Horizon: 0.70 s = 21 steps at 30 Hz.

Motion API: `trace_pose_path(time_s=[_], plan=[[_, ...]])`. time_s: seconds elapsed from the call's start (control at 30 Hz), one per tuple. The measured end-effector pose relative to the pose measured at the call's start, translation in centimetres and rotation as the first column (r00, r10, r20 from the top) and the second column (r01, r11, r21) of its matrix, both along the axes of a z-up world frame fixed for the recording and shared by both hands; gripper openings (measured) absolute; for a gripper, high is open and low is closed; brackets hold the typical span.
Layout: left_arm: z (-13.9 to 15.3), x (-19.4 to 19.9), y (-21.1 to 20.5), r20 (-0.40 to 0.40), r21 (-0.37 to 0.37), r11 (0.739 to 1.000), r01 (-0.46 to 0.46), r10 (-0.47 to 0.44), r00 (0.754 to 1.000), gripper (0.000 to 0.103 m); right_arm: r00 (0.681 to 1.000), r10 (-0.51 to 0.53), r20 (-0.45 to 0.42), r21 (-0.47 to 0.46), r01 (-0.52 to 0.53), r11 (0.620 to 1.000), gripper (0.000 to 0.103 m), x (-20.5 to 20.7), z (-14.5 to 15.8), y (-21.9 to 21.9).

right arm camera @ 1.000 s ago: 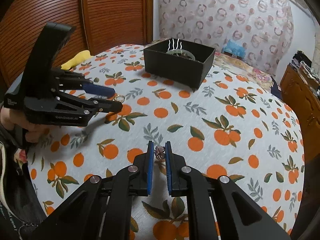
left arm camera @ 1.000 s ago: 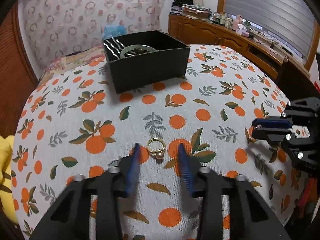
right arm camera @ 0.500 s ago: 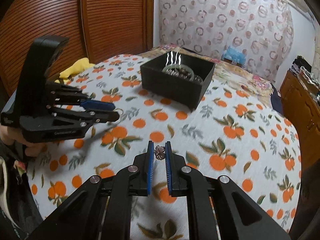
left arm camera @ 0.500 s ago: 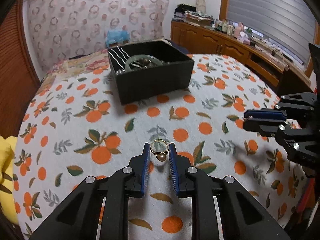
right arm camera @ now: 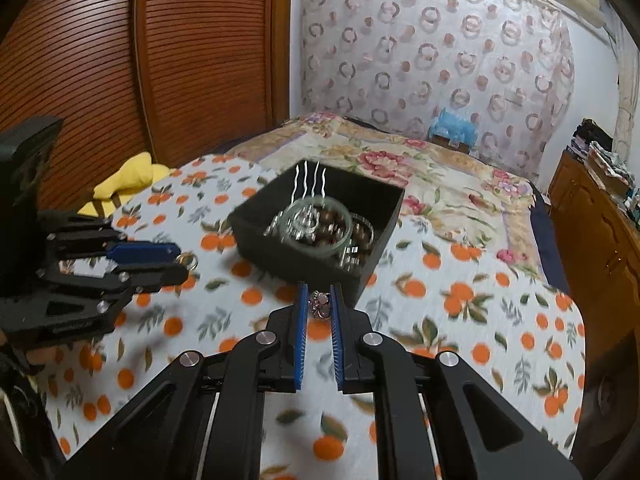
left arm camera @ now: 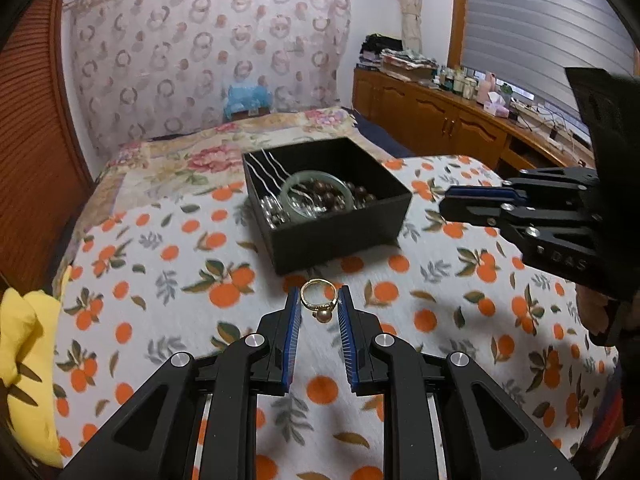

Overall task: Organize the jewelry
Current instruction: 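Carry the earring and ring into the black box and open both tools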

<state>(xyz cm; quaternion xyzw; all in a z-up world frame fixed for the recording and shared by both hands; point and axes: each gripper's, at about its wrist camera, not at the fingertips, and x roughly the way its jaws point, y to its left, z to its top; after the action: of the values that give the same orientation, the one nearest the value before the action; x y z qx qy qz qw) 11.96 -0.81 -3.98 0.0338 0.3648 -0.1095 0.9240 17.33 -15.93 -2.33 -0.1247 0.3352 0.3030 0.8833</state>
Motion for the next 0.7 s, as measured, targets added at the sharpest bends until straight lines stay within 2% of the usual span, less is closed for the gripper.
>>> trace_pose_path(time_s=[0.23,0.4,0.7], plan=[[1.0,1.2,0.6,0.020,0.008,1.000,-0.017,0.017,1.000,0.018,1.000,-0.013,-0.009,0.024,0.013,1.000,0.012,3.8,0.6,1.4],[1.6,2.2,0.8,0.035,0.047,0.999,-0.026,0.024,0.999,0.018,0.999,-0.034,-0.034,0.041,0.035,0.999,0.012,6.5,0.6,2.2],[2.9,4.1,1.1,0.055,0.066,0.997,-0.040,0.037,0.998,0.018,0.998,-0.042,-0.056,0.071,0.046,0.996,0.013,9.5,1.0,3.1]])
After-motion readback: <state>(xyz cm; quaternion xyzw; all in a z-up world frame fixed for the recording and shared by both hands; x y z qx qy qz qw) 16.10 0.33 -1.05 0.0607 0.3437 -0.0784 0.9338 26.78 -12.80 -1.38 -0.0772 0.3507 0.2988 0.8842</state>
